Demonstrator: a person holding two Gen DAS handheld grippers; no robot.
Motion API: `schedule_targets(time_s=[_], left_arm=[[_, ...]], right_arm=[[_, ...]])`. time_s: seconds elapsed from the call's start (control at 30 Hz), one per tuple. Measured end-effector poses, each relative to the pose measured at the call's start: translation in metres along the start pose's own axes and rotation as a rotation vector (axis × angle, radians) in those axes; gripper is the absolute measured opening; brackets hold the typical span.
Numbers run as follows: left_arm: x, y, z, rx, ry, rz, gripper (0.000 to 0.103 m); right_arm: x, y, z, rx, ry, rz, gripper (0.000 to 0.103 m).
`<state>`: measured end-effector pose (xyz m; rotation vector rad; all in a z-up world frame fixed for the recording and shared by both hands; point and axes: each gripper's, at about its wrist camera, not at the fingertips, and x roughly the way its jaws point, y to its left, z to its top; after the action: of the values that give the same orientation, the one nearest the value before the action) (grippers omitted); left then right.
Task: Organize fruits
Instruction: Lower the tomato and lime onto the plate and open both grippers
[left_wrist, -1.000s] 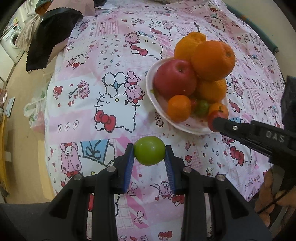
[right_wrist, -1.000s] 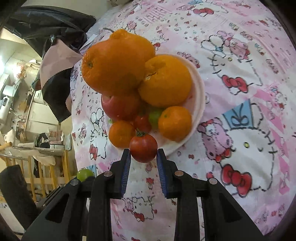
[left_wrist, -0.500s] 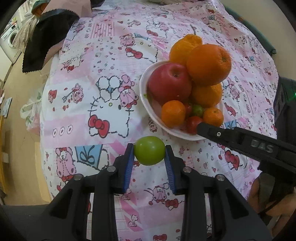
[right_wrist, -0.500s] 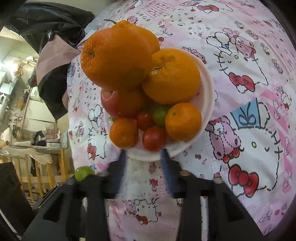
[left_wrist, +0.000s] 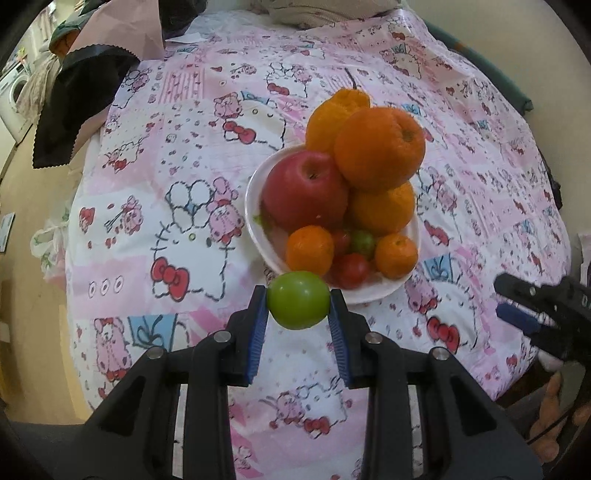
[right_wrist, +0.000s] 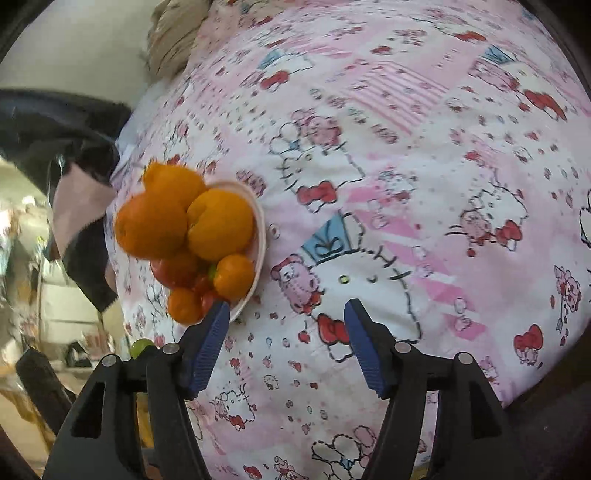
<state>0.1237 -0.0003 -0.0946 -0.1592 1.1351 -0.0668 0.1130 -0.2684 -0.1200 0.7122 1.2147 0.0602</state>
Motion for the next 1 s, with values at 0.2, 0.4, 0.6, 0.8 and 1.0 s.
schedule_targets(time_s=[0.2,0.4,0.6,0.8,1.0], left_arm=[[0.010,-0.021,0.016,0.013,-0.023,-0.019,0.029],[0.045,-0.046,0.030,0.049,0.015,-0.004,0.030],[0.066,-0.065,0.035,0.144,0.025,0.042,0.030],[0.069,-0.067,0.036,0.173,0.046,0.037,0.042],[0.030,-0.063,0.025,0.190,-0.005,0.035,0.068]], right_arm=[[0.006,-0.012,0.001,0.030,0.040,0.036,0.068],[0.001,-0.013,0.005,0.043,0.044,0.091,0.068],[0.002,-0.011,0.005,0.046,0.064,0.117,0.068],[-0.001,-0.011,0.006,0.043,0.058,0.131,0.068],[-0.006,-0.012,0.009,0.042,0.041,0.121,0.068]])
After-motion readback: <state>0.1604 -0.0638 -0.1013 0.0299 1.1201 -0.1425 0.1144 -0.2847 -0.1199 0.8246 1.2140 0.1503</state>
